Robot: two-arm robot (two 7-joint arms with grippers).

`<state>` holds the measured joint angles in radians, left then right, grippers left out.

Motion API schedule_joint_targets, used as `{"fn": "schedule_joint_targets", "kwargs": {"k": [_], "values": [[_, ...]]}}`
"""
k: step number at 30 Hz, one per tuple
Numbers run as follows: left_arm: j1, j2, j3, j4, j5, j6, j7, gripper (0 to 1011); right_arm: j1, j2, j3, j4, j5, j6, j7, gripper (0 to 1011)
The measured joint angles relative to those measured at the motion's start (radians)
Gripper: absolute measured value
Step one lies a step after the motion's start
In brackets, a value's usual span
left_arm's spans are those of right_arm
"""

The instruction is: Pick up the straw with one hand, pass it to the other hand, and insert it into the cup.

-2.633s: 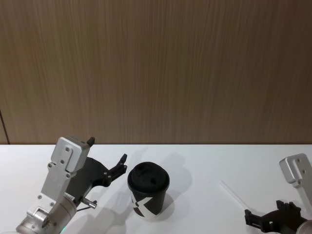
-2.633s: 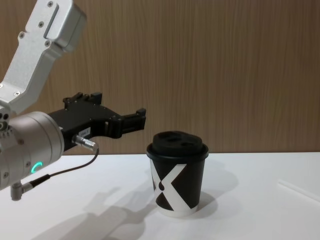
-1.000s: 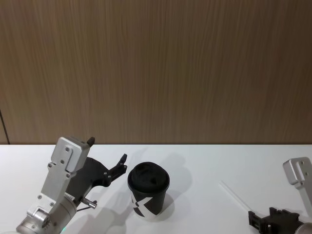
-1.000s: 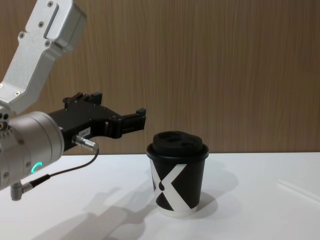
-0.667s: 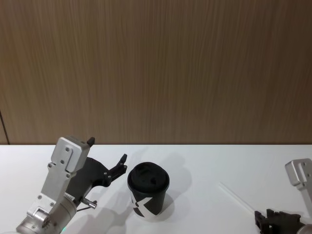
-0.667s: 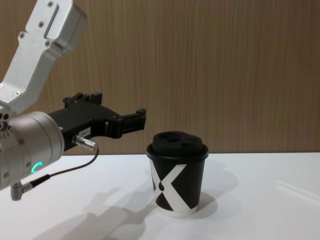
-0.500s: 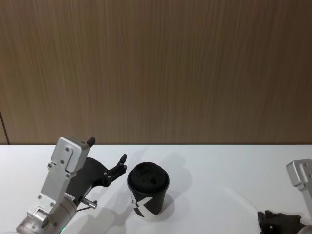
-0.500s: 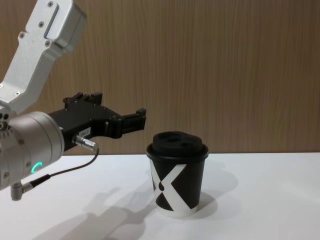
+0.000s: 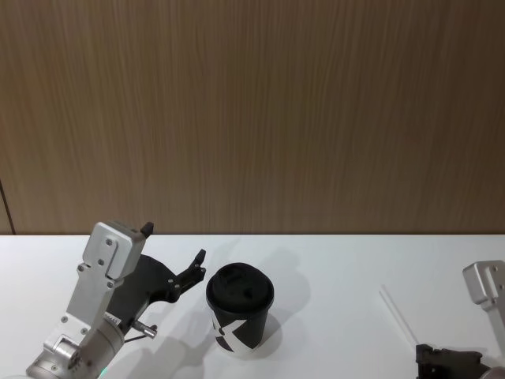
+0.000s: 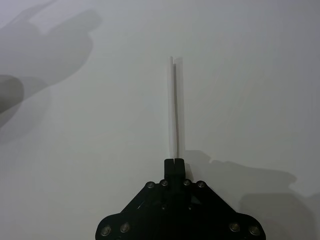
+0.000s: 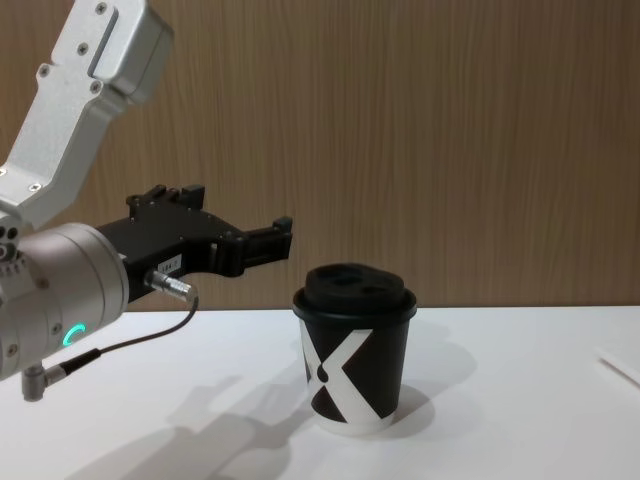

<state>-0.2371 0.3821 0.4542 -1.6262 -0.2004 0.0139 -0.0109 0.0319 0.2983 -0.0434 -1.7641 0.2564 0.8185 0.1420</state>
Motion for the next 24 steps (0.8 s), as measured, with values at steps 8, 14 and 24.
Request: {"fn": "schedule_joint_targets", "kwargs": {"k": [8,14,24], "values": [[0.000,0.000,0.000,0.000,0.000,0.000,0.000,1003,-0.005,-0.011,0.004,-0.003,0.003,-0.004,0.009,0],[0.000,0.000,0.000,0.000,0.000,0.000,0.000,1003,-0.012,-0.019,0.006,-0.015,0.003,-0.039,0.020,0],[0.000,0.000,0.000,0.000,0.000,0.000,0.000,1003,-0.024,-0.030,0.014,-0.048,0.016,-0.142,0.051,0]]}}
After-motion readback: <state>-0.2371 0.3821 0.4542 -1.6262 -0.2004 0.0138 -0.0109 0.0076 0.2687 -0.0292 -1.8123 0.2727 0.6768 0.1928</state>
